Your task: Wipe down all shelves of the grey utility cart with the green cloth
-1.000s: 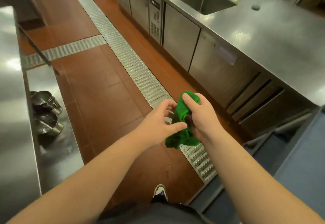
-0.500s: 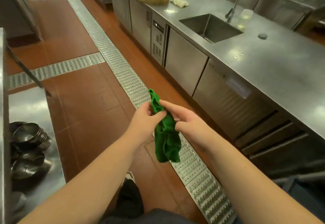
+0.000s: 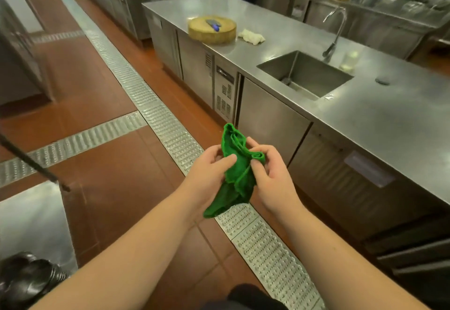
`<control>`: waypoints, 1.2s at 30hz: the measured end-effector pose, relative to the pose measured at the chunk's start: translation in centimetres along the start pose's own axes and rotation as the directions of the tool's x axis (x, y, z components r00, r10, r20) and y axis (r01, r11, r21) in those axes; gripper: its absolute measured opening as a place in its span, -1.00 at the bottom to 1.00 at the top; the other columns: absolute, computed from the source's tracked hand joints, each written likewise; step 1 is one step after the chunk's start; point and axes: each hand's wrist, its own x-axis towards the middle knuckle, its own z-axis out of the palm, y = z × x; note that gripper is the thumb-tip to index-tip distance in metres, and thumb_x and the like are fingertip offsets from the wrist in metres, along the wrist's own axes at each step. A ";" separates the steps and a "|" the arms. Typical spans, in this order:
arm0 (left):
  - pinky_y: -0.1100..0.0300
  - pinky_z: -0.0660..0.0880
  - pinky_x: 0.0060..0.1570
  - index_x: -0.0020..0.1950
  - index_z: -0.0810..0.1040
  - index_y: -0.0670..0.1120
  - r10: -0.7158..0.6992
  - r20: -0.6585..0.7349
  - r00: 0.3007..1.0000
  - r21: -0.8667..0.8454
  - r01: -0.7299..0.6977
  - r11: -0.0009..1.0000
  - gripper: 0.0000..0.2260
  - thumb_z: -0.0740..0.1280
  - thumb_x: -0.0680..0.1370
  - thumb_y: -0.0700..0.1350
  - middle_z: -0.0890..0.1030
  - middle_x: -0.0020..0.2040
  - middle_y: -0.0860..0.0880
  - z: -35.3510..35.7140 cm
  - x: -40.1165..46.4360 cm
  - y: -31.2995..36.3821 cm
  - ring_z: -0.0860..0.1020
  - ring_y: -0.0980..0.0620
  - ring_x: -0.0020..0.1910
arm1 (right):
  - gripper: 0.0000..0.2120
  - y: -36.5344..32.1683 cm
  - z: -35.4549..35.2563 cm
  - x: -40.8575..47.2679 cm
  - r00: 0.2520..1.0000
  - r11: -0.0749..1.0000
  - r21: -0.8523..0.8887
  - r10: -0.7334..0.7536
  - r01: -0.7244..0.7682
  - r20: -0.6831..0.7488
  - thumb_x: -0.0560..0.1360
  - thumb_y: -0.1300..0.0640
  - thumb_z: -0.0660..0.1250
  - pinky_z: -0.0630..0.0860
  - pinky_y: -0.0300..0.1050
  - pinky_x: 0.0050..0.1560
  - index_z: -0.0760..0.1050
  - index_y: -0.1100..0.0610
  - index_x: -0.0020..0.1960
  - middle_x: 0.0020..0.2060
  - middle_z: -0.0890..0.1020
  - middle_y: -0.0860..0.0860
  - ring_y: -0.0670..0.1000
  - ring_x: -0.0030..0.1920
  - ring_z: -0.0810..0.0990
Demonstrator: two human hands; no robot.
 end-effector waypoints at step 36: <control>0.01 0.60 0.00 -0.03 0.61 0.07 0.158 0.165 0.973 0.795 -0.226 0.563 -0.79 0.35 0.49 -0.25 0.67 -0.03 0.11 -9.8 68.1 18.5 0.63 0.09 -0.06 | -0.67 9.7 -12.1 57.0 0.818 0.990 -0.018 0.105 -0.139 -0.566 0.66 0.26 0.10 0.54 -0.03 -0.02 0.59 -0.01 -0.04 -0.04 0.68 0.07 0.03 -0.04 0.62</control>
